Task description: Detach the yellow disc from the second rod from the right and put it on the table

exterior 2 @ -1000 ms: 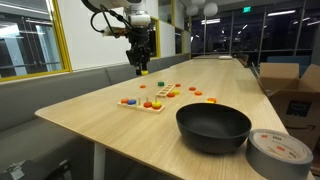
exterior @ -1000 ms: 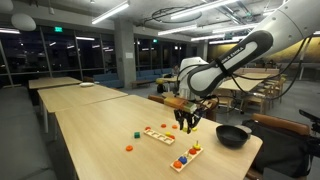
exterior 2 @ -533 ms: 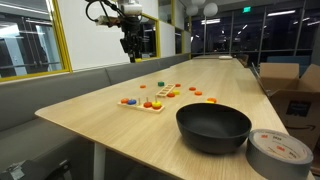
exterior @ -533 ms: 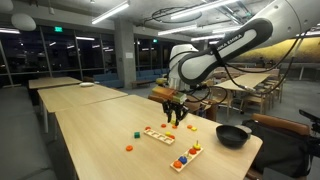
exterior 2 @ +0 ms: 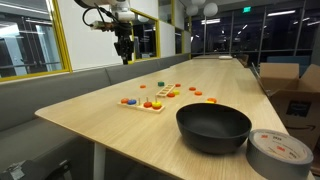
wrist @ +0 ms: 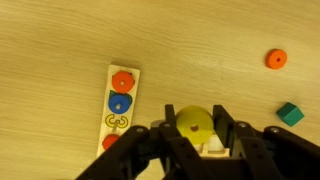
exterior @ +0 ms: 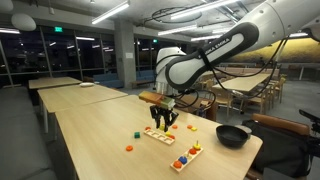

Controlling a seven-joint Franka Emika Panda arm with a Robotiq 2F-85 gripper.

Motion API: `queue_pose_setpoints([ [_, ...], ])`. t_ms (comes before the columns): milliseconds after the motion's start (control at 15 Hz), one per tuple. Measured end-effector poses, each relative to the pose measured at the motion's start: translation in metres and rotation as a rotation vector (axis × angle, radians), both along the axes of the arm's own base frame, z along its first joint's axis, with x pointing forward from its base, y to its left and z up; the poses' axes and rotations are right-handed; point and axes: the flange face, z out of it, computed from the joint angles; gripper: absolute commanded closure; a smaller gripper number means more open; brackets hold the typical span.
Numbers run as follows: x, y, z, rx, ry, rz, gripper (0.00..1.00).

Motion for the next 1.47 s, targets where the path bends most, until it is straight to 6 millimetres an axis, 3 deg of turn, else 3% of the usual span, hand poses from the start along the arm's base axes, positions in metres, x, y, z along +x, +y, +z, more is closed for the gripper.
queue_pose_setpoints([
  [667,0.025,0.053,-0.049,-0.027,0.043,0.065,0.83],
  [1467,0.061,0.074,-0.131,-0.013,0.128,0.063,0.83],
])
